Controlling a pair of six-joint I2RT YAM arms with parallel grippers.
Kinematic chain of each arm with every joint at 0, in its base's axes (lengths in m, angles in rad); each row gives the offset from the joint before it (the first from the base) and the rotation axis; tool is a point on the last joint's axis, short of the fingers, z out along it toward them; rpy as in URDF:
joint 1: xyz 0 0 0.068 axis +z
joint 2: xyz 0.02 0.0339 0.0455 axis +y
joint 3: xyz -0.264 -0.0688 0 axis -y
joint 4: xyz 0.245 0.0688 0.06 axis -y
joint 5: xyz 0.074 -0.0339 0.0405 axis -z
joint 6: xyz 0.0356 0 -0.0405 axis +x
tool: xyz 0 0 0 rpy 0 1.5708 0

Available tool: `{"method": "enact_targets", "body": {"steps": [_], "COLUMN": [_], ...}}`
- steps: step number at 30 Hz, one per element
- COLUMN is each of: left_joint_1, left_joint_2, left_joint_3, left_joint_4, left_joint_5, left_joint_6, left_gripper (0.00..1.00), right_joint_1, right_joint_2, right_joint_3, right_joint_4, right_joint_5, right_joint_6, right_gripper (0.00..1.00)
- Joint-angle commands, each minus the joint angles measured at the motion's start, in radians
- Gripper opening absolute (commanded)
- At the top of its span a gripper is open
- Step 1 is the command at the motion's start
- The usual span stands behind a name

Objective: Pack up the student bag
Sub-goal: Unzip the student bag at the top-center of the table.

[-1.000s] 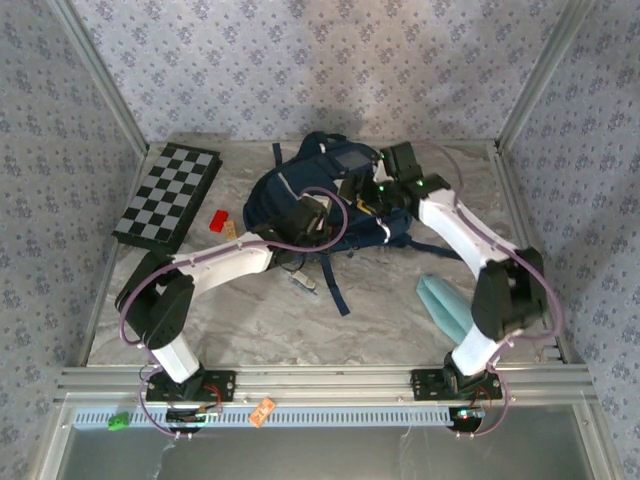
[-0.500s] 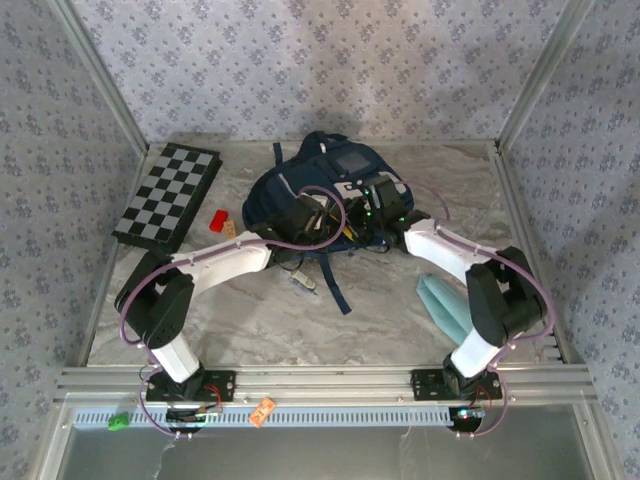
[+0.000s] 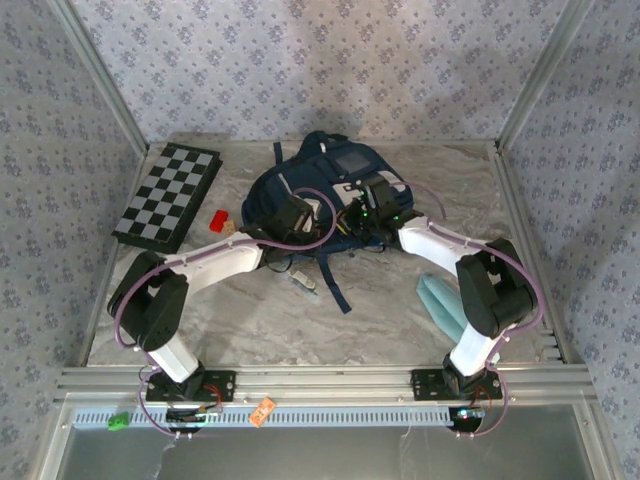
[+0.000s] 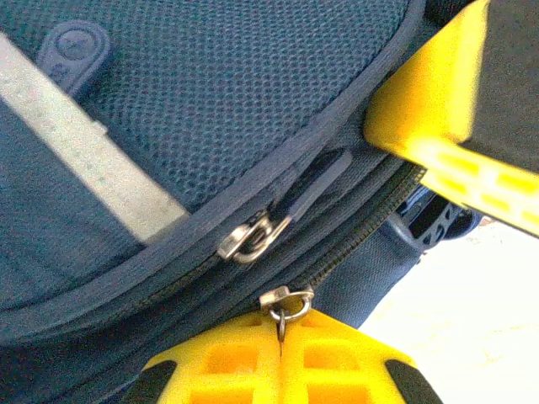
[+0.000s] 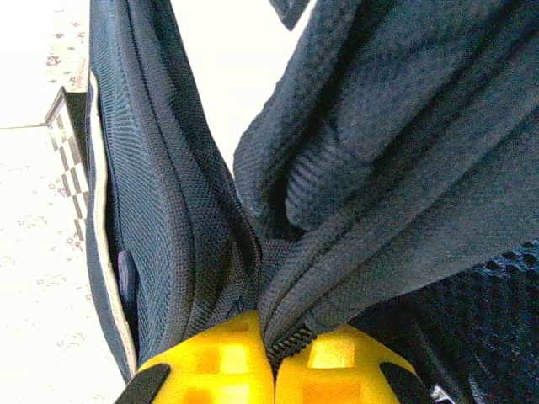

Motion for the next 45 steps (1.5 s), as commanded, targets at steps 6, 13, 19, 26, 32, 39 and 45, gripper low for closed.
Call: {"method": "enact_targets", "body": {"steps": [6, 13, 19, 26, 32, 39, 45], "left_joint_1": [0.032, 0.019, 0.015, 0.032, 0.084, 0.17, 0.17], "left_joint_2": [0.041, 0.091, 0.1, 0.025, -0.075, -0.083, -0.09], "left_joint_3": [0.015, 0.029, 0.034, 0.0, -0.071, -0.099, -0.107], "left_joint_4": [0.017, 0.077, 0.084, 0.014, -0.055, -0.109, -0.065], "left_joint_5": [-0.019, -0.049, -0.107, -0.154, -0.181, -0.206, -0.12], "left_joint_6": [0.036, 0.013, -0.001, -0.004, 0.05, 0.115, 0.083], "left_gripper": [0.13, 0.26, 0.15, 0.0, 0.0, 0.0, 0.0], "right_joint_1": [-0.01, 0.005, 0.007, -0.001, -0.026, -0.065, -0.112], "right_joint_2": [0.011, 0.004, -0.001, -0.019, -0.056, -0.099, -0.074], "right_joint_3": [0.047, 0.049, 0.047, 0.07, 0.068, 0.059, 0.119], "right_joint_4": [-0.016, -0.01, -0.013, -0.055, -0.106, -0.154, -0.195], "right_joint_5": [0.028, 0.03, 0.034, 0.032, 0.005, -0.056, -0.115], "right_joint_6": [-0.05, -0.048, -0.059, -0.113, -0.172, -0.24, -0.326], "right_gripper": [0.0, 0.0, 0.0, 0.0, 0.0, 0.0, 0.0]}}
